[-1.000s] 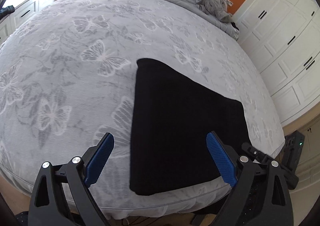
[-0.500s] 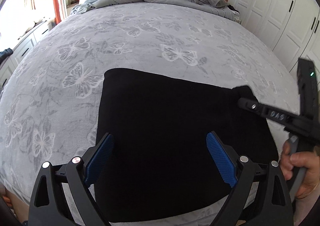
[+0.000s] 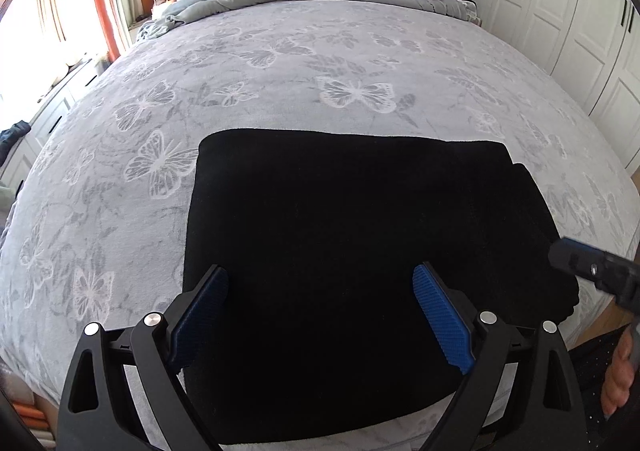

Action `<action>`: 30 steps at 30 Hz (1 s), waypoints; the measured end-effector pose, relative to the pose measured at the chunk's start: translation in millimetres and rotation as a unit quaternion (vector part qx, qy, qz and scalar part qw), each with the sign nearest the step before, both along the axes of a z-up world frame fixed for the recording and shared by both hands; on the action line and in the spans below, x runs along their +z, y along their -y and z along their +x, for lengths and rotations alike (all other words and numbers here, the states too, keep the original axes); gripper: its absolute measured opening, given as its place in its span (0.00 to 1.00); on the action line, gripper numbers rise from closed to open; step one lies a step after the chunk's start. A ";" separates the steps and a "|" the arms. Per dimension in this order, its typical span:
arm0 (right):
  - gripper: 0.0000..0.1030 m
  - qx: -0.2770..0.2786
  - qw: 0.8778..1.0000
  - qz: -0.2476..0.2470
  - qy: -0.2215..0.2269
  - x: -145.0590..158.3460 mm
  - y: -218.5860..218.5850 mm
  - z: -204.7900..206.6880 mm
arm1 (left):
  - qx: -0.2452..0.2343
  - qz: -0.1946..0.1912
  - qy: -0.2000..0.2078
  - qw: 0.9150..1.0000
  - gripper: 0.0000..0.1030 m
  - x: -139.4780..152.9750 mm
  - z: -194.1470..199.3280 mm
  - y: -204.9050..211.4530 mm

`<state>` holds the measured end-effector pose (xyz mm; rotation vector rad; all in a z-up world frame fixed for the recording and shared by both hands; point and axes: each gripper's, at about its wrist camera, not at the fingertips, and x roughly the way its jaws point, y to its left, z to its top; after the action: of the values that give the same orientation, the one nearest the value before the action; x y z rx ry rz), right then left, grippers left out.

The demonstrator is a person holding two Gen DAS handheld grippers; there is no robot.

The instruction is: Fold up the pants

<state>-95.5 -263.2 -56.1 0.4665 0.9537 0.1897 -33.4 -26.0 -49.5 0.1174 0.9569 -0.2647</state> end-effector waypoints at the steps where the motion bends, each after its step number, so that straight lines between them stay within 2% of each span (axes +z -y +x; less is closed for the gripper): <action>1: 0.57 0.001 1.000 0.005 -0.005 -3.6 -1.7 -4.7 | 0.002 0.001 0.000 1.000 0.89 -0.1 -0.2 0.6; 4: 0.58 0.002 1.000 0.018 -0.014 -16.3 -9.5 -10.5 | 0.006 -0.001 0.000 1.000 0.89 1.2 -0.5 3.0; 6: 0.59 0.000 1.000 0.013 -0.005 -17.8 -16.8 -9.4 | 0.006 -0.004 -0.001 1.000 0.89 2.3 -1.6 4.2; 8: 0.56 -0.002 1.000 0.007 0.000 -17.4 -22.4 -6.3 | 0.004 -0.008 -0.002 1.000 0.89 3.7 -3.6 4.6; 9: 0.41 -0.003 1.000 0.000 0.002 -16.9 -25.1 -4.0 | 0.005 -0.008 -0.002 1.000 0.89 4.6 -5.1 4.9; 10: 0.31 -0.008 1.000 -0.009 0.003 -16.0 -27.0 -2.3 | 0.005 -0.009 -0.001 1.000 0.89 5.6 -6.5 4.7; 11: 0.27 -0.007 1.000 0.001 0.005 -14.8 -26.6 -0.9 | 0.003 -0.010 -0.001 1.000 0.89 6.9 -8.2 4.2; 12: 0.19 -0.009 1.000 0.014 0.011 -10.4 -24.9 -1.8 | 0.002 -0.012 0.000 1.000 0.89 8.6 -9.9 3.5; 13: 0.16 -0.009 0.999 0.019 0.024 -0.8 -23.9 -4.2 | 0.001 -0.013 0.004 1.000 0.89 11.0 -12.1 2.2; 16: 0.16 -0.011 0.997 0.031 0.075 39.3 -18.1 -18.8 | 0.000 -0.025 0.020 0.999 0.89 21.0 -19.6 -5.6; 18: 0.16 -0.009 0.996 0.006 0.093 55.3 -17.2 -28.5 | -0.001 -0.039 0.025 0.999 0.89 26.5 -23.0 -13.1; 19: 0.16 -0.013 0.996 -0.015 0.089 53.8 -16.8 -30.9 | -0.001 -0.046 0.026 0.999 0.89 27.5 -23.8 -16.9; 21: 0.17 -0.027 0.997 -0.051 0.049 27.1 -13.1 -27.9 | 0.003 -0.047 0.018 0.999 0.89 24.9 -22.6 -21.6; 23: 0.24 -0.034 0.998 -0.054 -0.012 -18.7 -7.2 -18.5 | 0.009 -0.044 -0.002 0.999 0.89 16.4 -19.0 -25.1; 24: 0.25 -0.041 0.998 -0.038 -0.002 -27.0 -3.6 -21.6 | 0.013 -0.044 -0.012 0.999 0.89 12.7 -18.0 -27.4; 26: 0.27 -0.059 0.998 -0.010 0.005 -16.6 1.3 -24.6 | 0.019 -0.051 -0.023 0.998 0.89 9.7 -16.8 -34.3; 29: 0.32 -0.066 0.997 -0.034 0.038 14.6 2.9 -16.6 | 0.040 -0.072 -0.032 0.996 0.89 9.7 -14.1 -49.6; 30: 0.48 -0.060 0.996 -0.041 0.044 22.9 2.5 -7.8 | 0.046 -0.080 -0.037 0.995 0.89 9.0 -11.7 -54.2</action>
<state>-103.2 -265.6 -33.2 0.4341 0.8410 0.0613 -45.1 28.3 -40.5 -0.0830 1.0078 -0.2605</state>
